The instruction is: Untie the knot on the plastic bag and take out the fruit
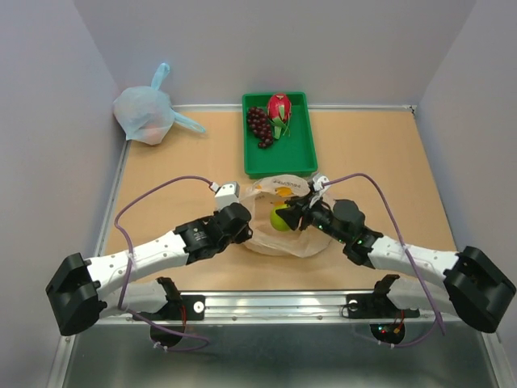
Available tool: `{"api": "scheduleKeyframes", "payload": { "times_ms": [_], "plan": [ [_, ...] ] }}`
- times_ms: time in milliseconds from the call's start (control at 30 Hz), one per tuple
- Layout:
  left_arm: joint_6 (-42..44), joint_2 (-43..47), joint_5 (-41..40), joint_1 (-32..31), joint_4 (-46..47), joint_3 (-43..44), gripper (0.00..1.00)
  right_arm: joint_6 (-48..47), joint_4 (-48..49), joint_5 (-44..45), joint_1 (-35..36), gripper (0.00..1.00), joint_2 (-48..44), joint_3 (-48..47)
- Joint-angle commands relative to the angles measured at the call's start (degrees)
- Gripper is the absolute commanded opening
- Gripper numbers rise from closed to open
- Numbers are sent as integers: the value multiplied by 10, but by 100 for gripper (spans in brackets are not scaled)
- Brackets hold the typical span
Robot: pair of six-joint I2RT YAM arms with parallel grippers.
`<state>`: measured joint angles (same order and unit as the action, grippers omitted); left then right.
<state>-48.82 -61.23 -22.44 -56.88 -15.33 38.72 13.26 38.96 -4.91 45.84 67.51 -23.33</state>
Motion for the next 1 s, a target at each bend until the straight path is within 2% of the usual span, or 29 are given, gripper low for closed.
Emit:
{"api": "scheduleKeyframes", "payload": {
  "times_ms": [0,200,333,467,533,667,967],
  "plan": [
    [12,-13,1,3,21,16,9,-22,-105,4,5,0,-60,-49],
    [18,-37,13,3,35,0,9,-44,-228,5,6,0,-84,-144],
    [21,-49,31,3,47,-12,9,-50,-274,25,5,1,-80,-223],
    [23,-49,45,3,60,-24,9,-70,-298,117,6,0,-47,-295],
    [27,-46,54,3,65,-29,9,-96,-298,173,4,1,-14,-332],
    [32,-38,69,3,72,-39,9,-143,-296,223,-17,0,65,-404],
    [35,-4,83,2,80,-65,9,-108,-237,175,-159,1,264,-523]
  ]
}}
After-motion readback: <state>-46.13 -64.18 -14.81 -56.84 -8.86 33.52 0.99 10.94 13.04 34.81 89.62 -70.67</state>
